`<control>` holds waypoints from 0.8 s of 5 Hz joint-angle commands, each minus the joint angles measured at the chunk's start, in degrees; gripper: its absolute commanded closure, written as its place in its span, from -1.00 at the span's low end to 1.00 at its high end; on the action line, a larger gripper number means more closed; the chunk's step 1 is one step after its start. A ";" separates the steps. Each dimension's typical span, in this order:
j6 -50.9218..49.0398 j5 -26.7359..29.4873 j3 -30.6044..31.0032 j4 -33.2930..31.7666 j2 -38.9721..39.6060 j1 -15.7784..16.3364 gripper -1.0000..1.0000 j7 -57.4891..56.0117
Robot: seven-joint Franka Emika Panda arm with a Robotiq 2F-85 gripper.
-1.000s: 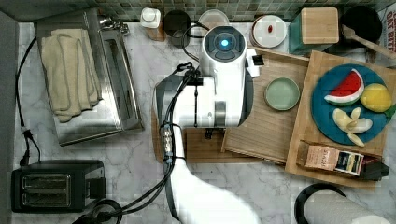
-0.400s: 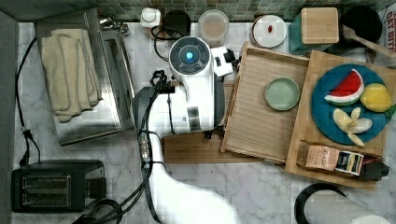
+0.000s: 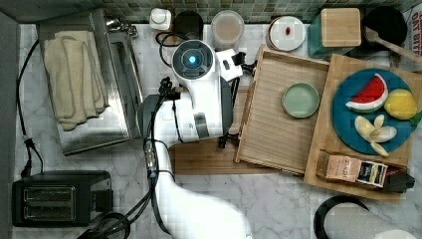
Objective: Close the drawer.
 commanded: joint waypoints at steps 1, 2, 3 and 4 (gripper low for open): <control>5.77 -7.35 -1.03 -2.95 3.95 1.02 1.00 -9.12; 6.36 -7.15 -0.56 -2.72 5.07 0.10 1.00 -9.94; 8.85 -7.85 -0.22 -3.64 4.94 -0.15 1.00 -9.73; 9.80 -6.66 0.16 -2.90 5.84 -0.57 1.00 -10.17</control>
